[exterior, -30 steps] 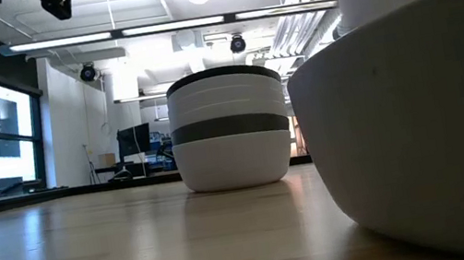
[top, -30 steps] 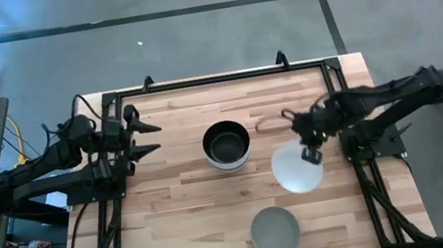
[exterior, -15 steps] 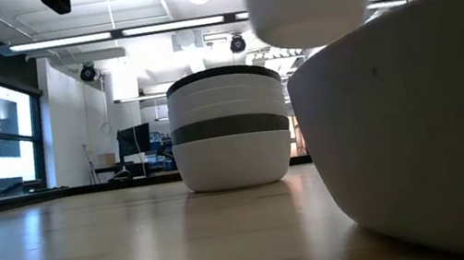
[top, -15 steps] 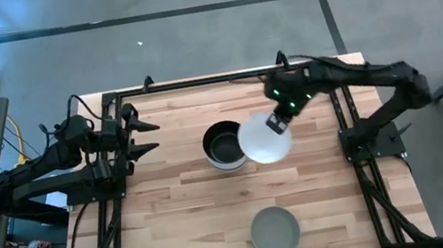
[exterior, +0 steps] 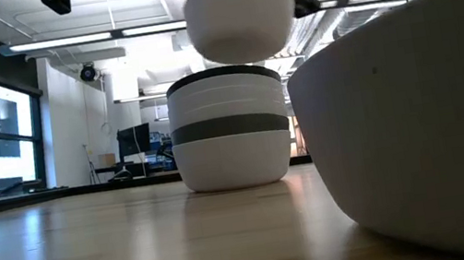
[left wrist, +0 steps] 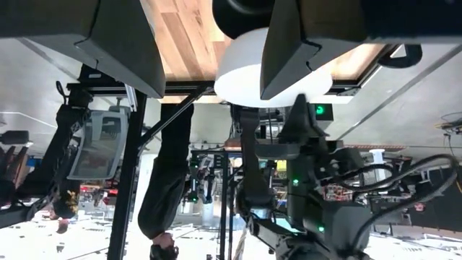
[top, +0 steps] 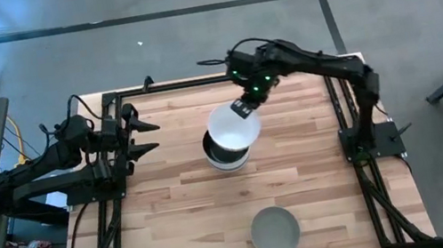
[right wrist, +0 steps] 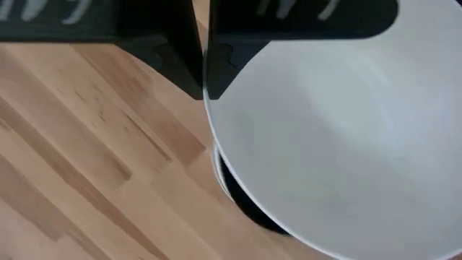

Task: Nest bowls inside each other
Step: Stack the white bowl on top of the black bowl

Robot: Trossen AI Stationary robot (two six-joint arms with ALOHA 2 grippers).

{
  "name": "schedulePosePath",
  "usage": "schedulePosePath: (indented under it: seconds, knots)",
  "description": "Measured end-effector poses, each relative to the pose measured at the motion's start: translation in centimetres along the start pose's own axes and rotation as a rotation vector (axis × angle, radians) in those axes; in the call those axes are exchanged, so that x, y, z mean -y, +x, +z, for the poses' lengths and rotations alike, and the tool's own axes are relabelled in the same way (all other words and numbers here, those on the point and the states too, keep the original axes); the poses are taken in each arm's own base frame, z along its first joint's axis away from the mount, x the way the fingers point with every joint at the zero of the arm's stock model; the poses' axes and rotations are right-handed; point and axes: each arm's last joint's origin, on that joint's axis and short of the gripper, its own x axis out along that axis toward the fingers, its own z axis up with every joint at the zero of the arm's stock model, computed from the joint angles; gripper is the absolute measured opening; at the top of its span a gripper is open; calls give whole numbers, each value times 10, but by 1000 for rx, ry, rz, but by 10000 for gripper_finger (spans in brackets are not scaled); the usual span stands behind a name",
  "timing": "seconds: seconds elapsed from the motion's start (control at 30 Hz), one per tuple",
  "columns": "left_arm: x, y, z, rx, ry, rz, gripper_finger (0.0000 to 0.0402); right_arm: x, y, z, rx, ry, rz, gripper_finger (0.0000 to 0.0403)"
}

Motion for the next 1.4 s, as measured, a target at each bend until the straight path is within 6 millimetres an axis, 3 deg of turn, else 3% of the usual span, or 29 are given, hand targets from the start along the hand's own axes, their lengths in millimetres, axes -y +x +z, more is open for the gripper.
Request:
schedulePosePath:
  seconds: [0.2,0.5,0.73,1.4]
  knots:
    - [0,0,0,-1,0,0,216,-10,16,20,-19,-2,-18,0]
    - [0,0,0,-2,-4,-2,216,-15,57,28,-94,-50,-64,0]
    - [0,0,-1,-9,-6,-4,216,-18,61,33,-28,-81,-81,0]
    - [0,0,-3,-31,-22,-3,216,-25,86,25,-106,-111,-122,0]
